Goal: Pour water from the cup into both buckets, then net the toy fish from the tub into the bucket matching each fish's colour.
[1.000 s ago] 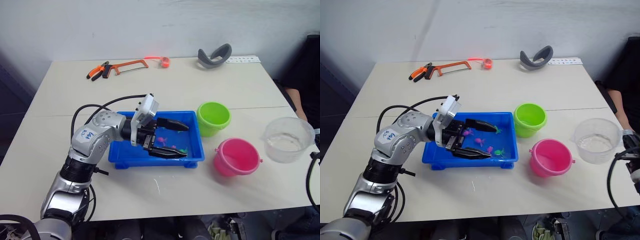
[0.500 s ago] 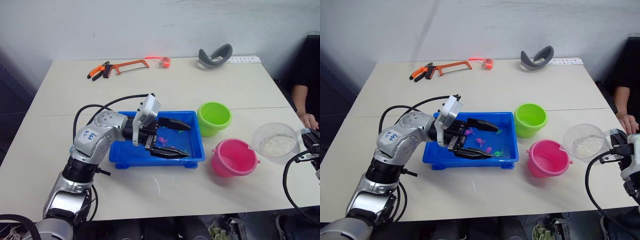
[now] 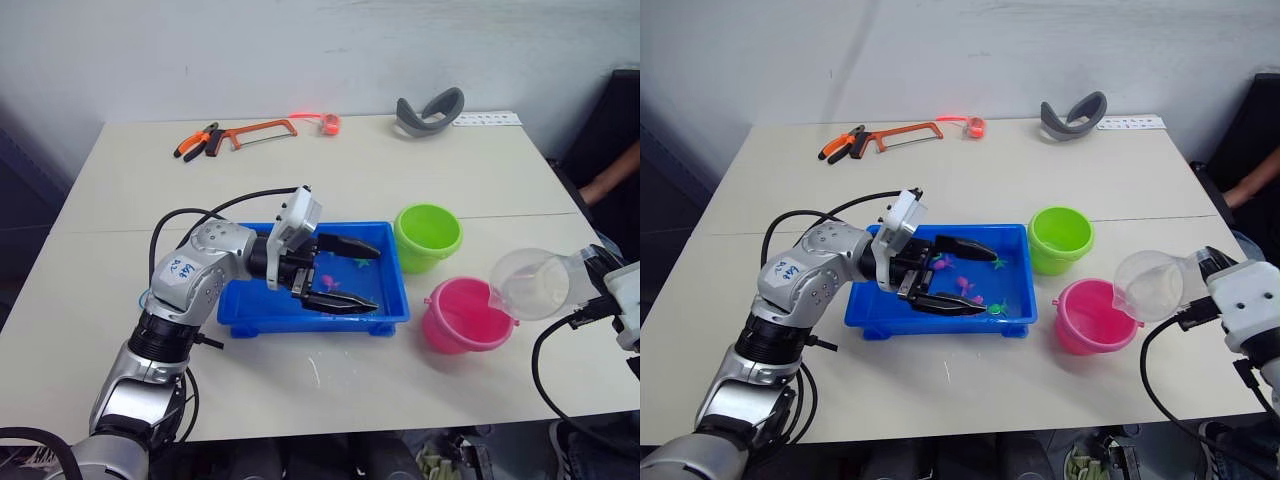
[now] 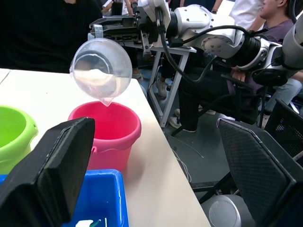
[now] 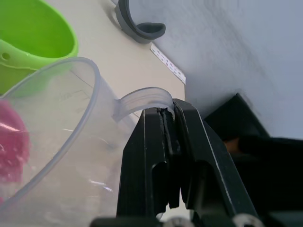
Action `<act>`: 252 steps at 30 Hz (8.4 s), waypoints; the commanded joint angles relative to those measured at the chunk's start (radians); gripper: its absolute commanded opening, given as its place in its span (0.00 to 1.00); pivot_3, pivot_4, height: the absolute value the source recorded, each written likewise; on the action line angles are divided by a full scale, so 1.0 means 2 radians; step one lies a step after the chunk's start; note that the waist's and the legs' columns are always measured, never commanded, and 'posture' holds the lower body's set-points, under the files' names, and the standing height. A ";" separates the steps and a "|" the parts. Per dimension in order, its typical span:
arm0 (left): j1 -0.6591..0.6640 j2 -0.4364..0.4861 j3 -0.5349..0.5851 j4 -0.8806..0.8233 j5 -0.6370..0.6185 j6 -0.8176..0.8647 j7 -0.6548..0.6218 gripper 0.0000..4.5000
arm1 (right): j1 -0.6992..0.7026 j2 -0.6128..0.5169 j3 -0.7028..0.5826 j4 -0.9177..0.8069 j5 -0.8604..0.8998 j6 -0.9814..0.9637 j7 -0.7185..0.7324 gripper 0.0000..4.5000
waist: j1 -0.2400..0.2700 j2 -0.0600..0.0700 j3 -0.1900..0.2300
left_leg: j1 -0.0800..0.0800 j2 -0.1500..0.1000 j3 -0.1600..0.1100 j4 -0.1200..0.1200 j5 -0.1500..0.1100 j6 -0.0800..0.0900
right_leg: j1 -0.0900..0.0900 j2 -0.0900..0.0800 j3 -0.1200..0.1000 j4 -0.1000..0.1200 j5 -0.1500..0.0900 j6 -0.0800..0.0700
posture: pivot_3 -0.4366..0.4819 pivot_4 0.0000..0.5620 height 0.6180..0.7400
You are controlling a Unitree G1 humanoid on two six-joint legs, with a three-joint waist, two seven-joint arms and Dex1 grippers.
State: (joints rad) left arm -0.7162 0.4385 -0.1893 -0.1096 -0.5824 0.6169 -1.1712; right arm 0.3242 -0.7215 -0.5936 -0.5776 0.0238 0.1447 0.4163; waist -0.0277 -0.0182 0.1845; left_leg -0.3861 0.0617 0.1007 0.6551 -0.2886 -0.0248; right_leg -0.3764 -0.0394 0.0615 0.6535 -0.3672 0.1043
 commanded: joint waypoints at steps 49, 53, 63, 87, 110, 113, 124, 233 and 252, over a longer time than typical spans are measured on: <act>-0.042 -0.013 0.018 0.085 0.053 -0.041 0.031 1.00 | -0.301 0.032 0.037 0.120 0.123 0.233 -0.117 0.01 | -0.001 0.000 0.000 | -0.001 0.001 0.000 0.002 0.000 0.001 | -0.001 0.000 0.000 0.002 0.000 0.000 | 0.48 0.27 1.00; -0.063 -0.024 0.026 0.126 0.068 -0.052 0.049 1.00 | -0.366 0.038 0.100 0.173 0.066 0.209 -0.159 0.01 | -0.001 0.000 0.000 | -0.001 0.001 0.001 0.002 0.000 0.001 | -0.002 0.000 0.000 0.002 0.000 0.000 | 0.48 0.27 1.00; -0.071 -0.024 0.030 0.142 0.079 -0.064 0.059 1.00 | -0.409 0.020 0.216 0.228 -0.034 0.132 -0.140 0.01 | -0.002 0.000 0.000 | -0.009 0.002 0.003 0.004 0.000 0.001 | -0.011 -0.001 0.000 0.005 0.000 0.000 | 0.48 0.27 1.00; -0.080 -0.035 0.031 0.178 0.099 -0.096 0.072 1.00 | -0.426 -0.082 0.355 0.250 -0.321 -0.099 -0.125 0.01 | -0.002 0.000 0.000 | -0.009 0.002 0.003 0.006 0.000 0.001 | -0.011 -0.001 0.000 0.007 0.000 0.000 | 0.48 0.27 1.00; -0.072 -0.050 0.028 0.150 0.074 -0.082 0.043 1.00 | -0.396 0.153 0.081 0.167 0.024 0.144 -0.103 0.01 | -0.001 0.000 0.000 | -0.008 0.002 0.003 0.009 0.000 0.001 | -0.011 0.000 0.000 0.011 0.000 0.000 | 0.48 0.27 1.00; -0.069 -0.051 0.030 0.122 0.055 -0.059 0.036 1.00 | -0.378 0.174 0.022 0.128 0.080 0.195 -0.117 0.01 | 0.001 0.000 0.000 | -0.008 0.002 0.003 0.009 0.000 0.001 | -0.011 -0.001 0.000 0.012 0.000 0.000 | 0.48 0.27 1.00; -0.069 -0.062 0.030 0.057 0.009 0.005 0.036 1.00 | -0.261 0.210 -0.211 0.043 0.327 0.321 -0.169 0.01 | -0.003 0.000 0.000 | -0.007 0.001 0.003 0.007 0.000 0.001 | -0.010 0.000 0.001 0.010 0.000 0.000 | 0.48 0.27 1.00; -0.144 0.157 0.027 0.678 0.367 -0.147 0.171 0.01 | -0.378 -0.081 0.222 -0.069 0.489 0.358 0.116 1.00 | 0.000 -0.007 0.001 | -0.009 0.003 0.010 0.013 -0.003 0.005 | -0.016 -0.001 0.005 0.015 0.001 0.001 | 0.48 0.27 1.00; -0.081 0.251 0.103 0.197 0.146 -0.089 -0.169 0.01 | -0.450 -0.144 0.211 -0.002 0.520 0.384 0.193 1.00 | -0.002 -0.009 0.002 | -0.011 0.004 0.009 0.013 -0.003 0.005 | -0.016 -0.002 0.003 0.013 0.001 0.001 | 0.48 0.27 1.00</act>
State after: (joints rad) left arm -0.9029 0.9201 0.0090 0.4318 -0.2001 0.3881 -1.4209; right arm -0.5434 -0.9957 -0.1598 -0.5919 1.0510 0.9135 0.7747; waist -0.0308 -0.0361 0.1892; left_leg -0.4089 0.0701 0.1192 0.6817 -0.2954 -0.0150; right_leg -0.4094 -0.0438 0.0677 0.6799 -0.3654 0.1053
